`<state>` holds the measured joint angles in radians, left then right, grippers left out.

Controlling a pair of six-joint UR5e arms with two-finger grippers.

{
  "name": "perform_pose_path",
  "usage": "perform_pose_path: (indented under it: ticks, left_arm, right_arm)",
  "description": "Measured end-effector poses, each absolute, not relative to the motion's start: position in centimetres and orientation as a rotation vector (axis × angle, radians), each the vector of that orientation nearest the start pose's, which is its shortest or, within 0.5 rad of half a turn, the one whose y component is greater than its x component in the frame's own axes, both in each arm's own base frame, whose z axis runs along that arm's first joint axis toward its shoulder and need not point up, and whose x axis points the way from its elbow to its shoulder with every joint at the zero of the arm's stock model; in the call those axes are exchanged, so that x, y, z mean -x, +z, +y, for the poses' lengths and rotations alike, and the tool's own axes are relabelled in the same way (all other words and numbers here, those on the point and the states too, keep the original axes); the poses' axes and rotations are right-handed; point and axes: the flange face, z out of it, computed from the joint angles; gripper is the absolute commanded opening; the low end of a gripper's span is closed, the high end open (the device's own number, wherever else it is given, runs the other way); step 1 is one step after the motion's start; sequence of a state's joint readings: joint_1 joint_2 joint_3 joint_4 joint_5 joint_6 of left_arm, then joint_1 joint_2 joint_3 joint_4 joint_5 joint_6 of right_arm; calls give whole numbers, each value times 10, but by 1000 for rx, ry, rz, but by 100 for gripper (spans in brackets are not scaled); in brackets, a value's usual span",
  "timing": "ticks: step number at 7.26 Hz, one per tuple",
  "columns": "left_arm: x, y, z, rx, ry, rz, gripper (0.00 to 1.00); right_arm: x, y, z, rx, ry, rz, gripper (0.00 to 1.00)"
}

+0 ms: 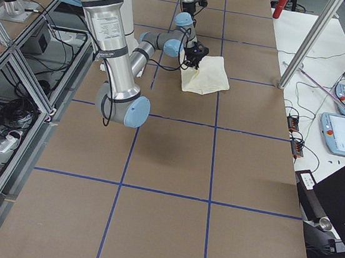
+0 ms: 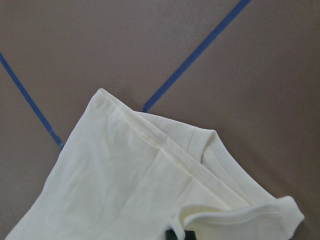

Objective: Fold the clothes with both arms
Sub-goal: 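Lift the near edge with both grippers and fold it away from the robot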

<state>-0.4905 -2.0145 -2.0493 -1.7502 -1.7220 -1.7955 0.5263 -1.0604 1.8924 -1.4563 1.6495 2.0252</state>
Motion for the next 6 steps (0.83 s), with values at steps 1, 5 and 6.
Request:
perform_pose_path:
  ticks: [1,5,6]
  left_arm:
    - [-439,192,-386,-35,-564,1108,0]
    - [-452,204,-424,-87,-581,1093,0]
    - [-451,202,-424,-89,-580,1096,0]
  right_arm:
    - [471,219,-441,39,882,-972,0]
    - [483,229,-484,39,903,-1003,0]
    - [483,229,-485,43,902,-1006,0]
